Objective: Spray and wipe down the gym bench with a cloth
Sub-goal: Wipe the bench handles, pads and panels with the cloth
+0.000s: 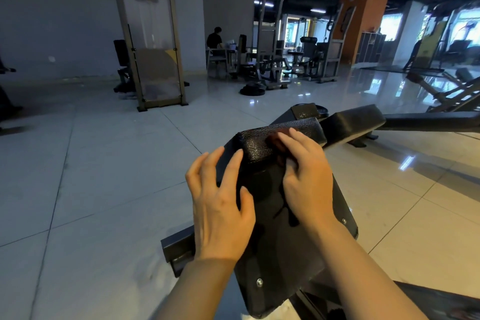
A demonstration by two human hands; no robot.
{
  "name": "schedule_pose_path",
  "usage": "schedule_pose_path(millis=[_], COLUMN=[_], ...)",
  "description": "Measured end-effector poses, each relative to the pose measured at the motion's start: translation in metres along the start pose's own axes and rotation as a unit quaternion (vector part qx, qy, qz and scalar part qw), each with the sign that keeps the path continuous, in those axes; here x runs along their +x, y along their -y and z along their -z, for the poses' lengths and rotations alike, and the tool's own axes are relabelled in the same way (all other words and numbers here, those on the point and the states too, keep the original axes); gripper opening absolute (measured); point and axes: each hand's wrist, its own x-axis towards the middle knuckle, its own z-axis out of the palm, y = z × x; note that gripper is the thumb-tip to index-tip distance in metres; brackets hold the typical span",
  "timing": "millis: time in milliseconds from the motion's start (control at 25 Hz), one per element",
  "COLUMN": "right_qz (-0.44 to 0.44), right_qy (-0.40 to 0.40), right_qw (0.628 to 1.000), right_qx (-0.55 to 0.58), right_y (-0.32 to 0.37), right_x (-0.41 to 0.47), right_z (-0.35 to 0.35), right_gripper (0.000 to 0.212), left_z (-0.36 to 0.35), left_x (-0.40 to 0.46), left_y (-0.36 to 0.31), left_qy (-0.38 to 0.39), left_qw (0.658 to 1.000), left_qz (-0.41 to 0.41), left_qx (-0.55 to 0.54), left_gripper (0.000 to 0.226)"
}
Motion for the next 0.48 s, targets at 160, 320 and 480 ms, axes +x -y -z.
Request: schedule_pose_path(millis=[160,320,480], right_qz=[0.068,0.155,0.062], right_qy=[0.016,0.07,0.034], right_qw=[0.998,0.985,0.997], right_qx=[-0.006,-0.029,-0.026], right_y=[0.022,0.021,-0.013], right_x=[-0.014,-0.01,0.013], right_z=[-0.009,-0.003,0.013], right_gripper=[0.043,0.049,0.048], left_z=[0.001,-0.002,-0.008], left_x=[0.0,0.0,0.001], left_y=[0.001,0.002,-0.004], left_qy=[0.014,0.017,0.025], left_qw=[1.0,1.0,0.999], left_qz=[-0.013,-0.003,-0.018], left_qx=[0.004,0.01,0.009], left_gripper=[0.068,0.068,0.067])
